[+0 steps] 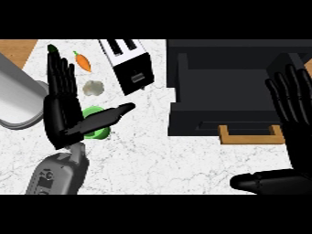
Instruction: Pick up the cup, place it into the drawer and close the drawer
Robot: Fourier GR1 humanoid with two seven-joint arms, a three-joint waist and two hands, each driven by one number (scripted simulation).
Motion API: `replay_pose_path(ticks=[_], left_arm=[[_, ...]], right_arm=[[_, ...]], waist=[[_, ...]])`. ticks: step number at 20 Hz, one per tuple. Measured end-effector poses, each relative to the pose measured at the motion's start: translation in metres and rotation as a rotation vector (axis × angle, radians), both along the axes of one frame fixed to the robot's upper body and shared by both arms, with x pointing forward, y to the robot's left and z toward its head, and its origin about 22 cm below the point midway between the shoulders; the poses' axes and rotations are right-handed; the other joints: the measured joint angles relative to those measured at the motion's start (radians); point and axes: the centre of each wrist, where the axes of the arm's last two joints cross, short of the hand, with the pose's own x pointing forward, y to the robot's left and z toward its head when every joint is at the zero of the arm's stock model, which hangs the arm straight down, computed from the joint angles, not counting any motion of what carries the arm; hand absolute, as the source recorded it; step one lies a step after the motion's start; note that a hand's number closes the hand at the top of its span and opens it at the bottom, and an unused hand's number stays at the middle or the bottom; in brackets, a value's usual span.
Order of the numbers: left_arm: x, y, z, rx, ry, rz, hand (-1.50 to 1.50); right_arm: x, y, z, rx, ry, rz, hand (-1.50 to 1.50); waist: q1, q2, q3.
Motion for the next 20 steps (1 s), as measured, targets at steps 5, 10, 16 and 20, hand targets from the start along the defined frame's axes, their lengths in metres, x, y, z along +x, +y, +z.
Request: replay_pose_path(ticks=[5,10,16,20], left_arm=[[-0.012,0.000,-0.018,-0.013,0.038,0.027,-1.50],[-0.019,0.005,-0.038,-0.018,0.089,0.053,-1.50],[-0.026,0.016,-0.065,-0.018,0.143,0.104,-1.50],[-0.031,0.028,-0.084,-0.018,0.166,0.127,-1.50]], right_arm=[[-0.004,0.004,0.003,0.007,-0.004,-0.005,-1.50],[0.003,-0.001,-0.003,0.005,-0.007,-0.004,-1.50],[0.005,-0.004,0.004,0.002,-0.006,0.004,-1.50],[0.003,-0.010,0.006,0.005,0.000,0.004,-1.50]], waist=[[0.001,0.000,0.000],[0.001,0.000,0.000],[0.001,0.000,0.000],[0.001,0.000,0.000]])
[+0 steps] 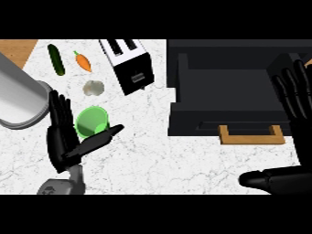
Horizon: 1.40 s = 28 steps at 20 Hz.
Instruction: Pick up the cup, place it into the drawer and close the drawer
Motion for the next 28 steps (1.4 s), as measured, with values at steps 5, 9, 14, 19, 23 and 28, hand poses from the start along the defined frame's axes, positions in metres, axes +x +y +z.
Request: replay_pose_path(ticks=[5,9,14,19,23,28], left_arm=[[0.002,0.014,-0.023,-0.010,0.024,0.001,-1.50],[0.000,0.022,-0.037,-0.014,0.040,-0.003,-1.50],[-0.007,0.027,-0.060,-0.024,0.051,0.007,-1.50],[-0.006,0.034,-0.082,-0.032,0.060,0.025,-1.50],[-0.005,0.035,-0.096,-0.035,0.054,0.042,-1.50],[-0.003,0.045,-0.110,-0.036,0.064,0.055,-1.50]], right_arm=[[0.002,0.008,-0.006,-0.005,0.003,0.000,-1.50],[0.004,0.004,-0.003,-0.009,0.003,0.004,-1.50],[0.002,0.010,-0.003,-0.003,-0.002,0.007,-1.50],[-0.004,0.003,0.003,-0.002,0.000,0.007,-1.50],[-0.003,-0.001,0.003,-0.004,0.008,0.017,-1.50],[-0.003,0.008,0.008,-0.003,0.007,0.018,-1.50]], waist=[[0.000,0.000,0.000],[0.000,0.000,0.000],[0.000,0.000,0.000],[-0.001,0.000,0.000],[-0.001,0.000,0.000],[-0.001,0.000,0.000]])
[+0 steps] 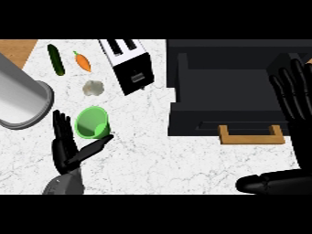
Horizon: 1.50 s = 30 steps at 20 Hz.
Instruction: Pick up the cup, place it into the drawer and close the drawer
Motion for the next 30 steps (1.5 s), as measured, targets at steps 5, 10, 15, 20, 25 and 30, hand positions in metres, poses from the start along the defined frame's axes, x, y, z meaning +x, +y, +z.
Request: replay_pose_path(ticks=[5,10,15,20,25,30], left_arm=[[0.002,0.003,-0.010,-0.007,0.007,-0.003,-1.50],[0.006,0.002,-0.018,-0.007,0.005,-0.023,-1.50],[0.009,0.001,-0.027,-0.022,-0.015,-0.042,-1.50],[0.016,0.006,-0.029,-0.057,-0.036,-0.045,-1.50],[0.022,0.006,-0.032,-0.095,-0.050,-0.056,-1.50],[0.025,0.001,-0.034,-0.161,-0.079,-0.107,-1.50]], right_arm=[[0.003,0.002,-0.005,-0.004,0.000,0.004,-1.50],[0.003,0.001,0.000,-0.007,-0.007,0.002,-1.50],[0.006,-0.006,0.002,-0.002,-0.005,0.009,-1.50],[0.001,-0.007,-0.003,-0.003,-0.001,0.014,-1.50],[-0.001,-0.009,0.004,0.002,-0.001,0.015,-1.50],[0.000,-0.010,0.002,0.002,0.001,0.015,-1.50]], waist=[[0.000,0.000,0.000],[-0.001,0.000,0.000],[-0.002,0.001,0.000],[-0.003,0.001,0.000],[-0.005,0.001,0.000],[-0.007,0.003,-0.001]])
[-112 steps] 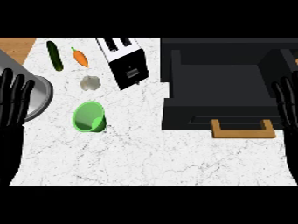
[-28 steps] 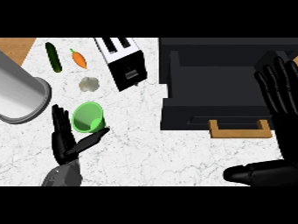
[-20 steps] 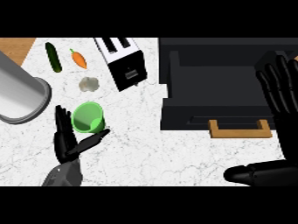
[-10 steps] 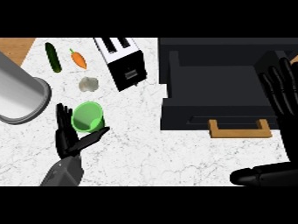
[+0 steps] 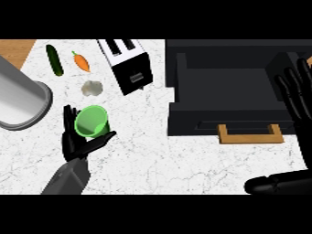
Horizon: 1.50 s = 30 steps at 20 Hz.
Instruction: Pick up the cup, place it into the drawer and close the drawer
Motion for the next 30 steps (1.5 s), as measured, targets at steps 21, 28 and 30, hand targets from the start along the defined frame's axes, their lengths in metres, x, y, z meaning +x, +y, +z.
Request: replay_pose_path(ticks=[21,28,30], left_arm=[[-0.005,0.028,0.001,0.031,-0.135,-0.169,1.50],[-0.001,0.041,0.018,0.050,-0.216,-0.254,1.50],[0.002,0.036,0.026,0.044,-0.256,-0.295,1.50]], right_arm=[[-0.008,-0.002,0.000,-0.004,-0.006,-0.010,-1.50],[-0.007,-0.003,-0.001,-0.007,0.004,-0.021,-1.50],[-0.004,-0.003,0.000,-0.008,0.005,-0.025,-1.50]], waist=[[0.005,-0.003,0.000],[0.013,-0.005,0.001],[0.018,-0.007,0.002]])
